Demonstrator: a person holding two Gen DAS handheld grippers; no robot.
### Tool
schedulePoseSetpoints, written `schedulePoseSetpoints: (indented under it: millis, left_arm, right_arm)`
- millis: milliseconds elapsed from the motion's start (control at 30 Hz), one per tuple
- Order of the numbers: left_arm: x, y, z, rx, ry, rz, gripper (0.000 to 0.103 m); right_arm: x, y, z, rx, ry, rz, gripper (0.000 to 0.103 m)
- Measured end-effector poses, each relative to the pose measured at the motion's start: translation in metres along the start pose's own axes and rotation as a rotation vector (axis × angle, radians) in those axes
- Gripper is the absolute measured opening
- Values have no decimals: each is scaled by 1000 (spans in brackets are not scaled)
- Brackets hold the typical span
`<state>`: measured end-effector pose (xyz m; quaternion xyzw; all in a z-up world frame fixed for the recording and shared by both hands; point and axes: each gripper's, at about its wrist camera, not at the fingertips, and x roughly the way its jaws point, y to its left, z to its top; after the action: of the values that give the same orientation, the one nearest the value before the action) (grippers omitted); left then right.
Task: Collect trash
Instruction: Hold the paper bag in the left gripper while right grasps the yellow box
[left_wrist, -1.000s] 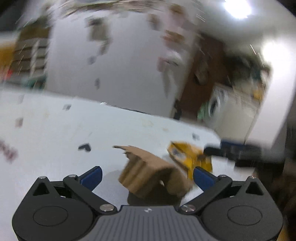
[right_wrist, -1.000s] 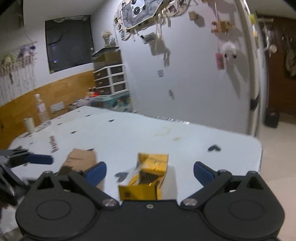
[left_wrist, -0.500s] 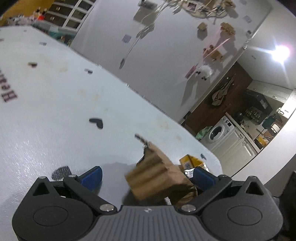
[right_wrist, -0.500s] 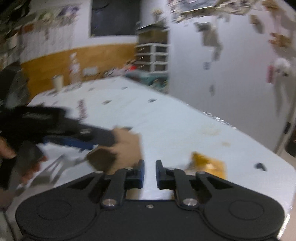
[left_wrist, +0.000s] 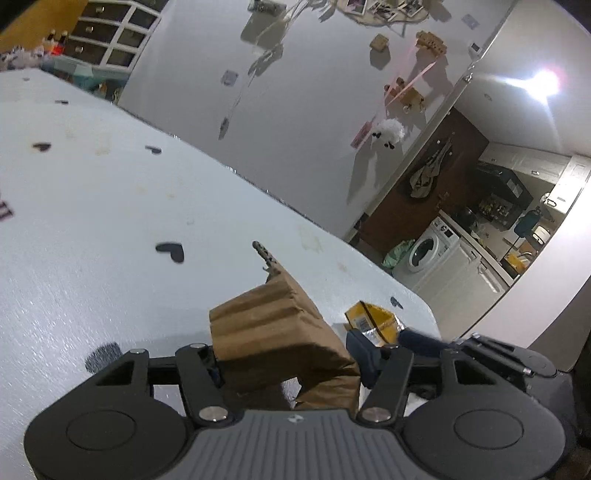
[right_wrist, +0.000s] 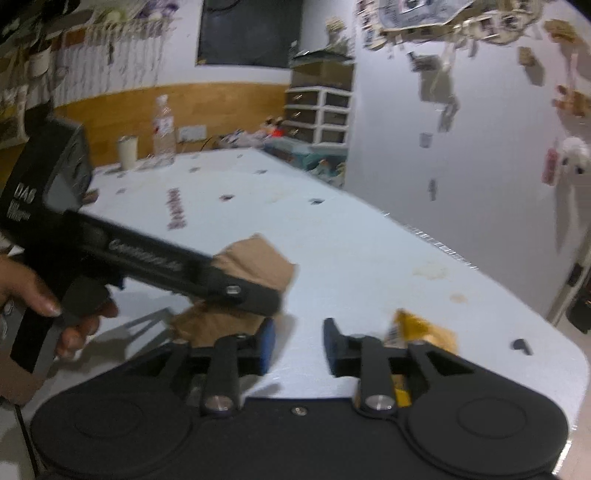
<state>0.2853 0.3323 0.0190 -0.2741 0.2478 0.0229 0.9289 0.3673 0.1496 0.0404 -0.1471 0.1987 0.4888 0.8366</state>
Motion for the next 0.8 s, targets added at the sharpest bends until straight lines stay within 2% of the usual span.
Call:
schedulePoseSetpoints:
  millis: [33, 67, 100, 133, 200, 333, 400, 500, 567, 633, 700, 800]
  left_arm:
    - [-2, -2, 0, 13, -7, 6, 62]
    - [-3, -5, 1, 32, -14, 18, 62]
    - [-4, -8, 0, 54, -18, 34, 62]
    - [-5, -12, 0, 87, -24, 62, 62]
    - [-5, -19, -1, 157, -31, 124, 62]
    - [-5, -25, -2, 205, -33, 154, 62]
    - [-7, -28, -2, 238, -42, 180, 62]
    - [-7, -32, -2, 283, -50, 222, 62]
    - [-7, -33, -1, 295, -50, 226, 62]
    - [-8, -35, -3, 315, -50, 237, 62]
    - [-8, -39, -4, 342, -55, 259, 62]
    - [-9, -40, -5, 353, -59, 272, 62]
  right_arm:
    - [-3, -5, 0, 16, -10, -16, 47]
    - [-6, -11, 0, 34, -20, -39, 53]
    - [-9, -17, -1, 51, -30, -67, 64]
    - [-11, -22, -2, 66, -42, -95, 79]
    - [-12, -30, -4, 93, -50, -160, 97]
    - [-2, -44, -8, 161, 1, -201, 100]
    - [5, -50, -11, 216, 26, -194, 100]
    - [19, -49, -13, 217, 77, -211, 97]
    - [23, -45, -16, 209, 94, -214, 86]
    - [26, -44, -16, 206, 102, -208, 64]
    - [25, -42, -17, 198, 93, -206, 58]
    - [16, -39, -17, 183, 56, -214, 55]
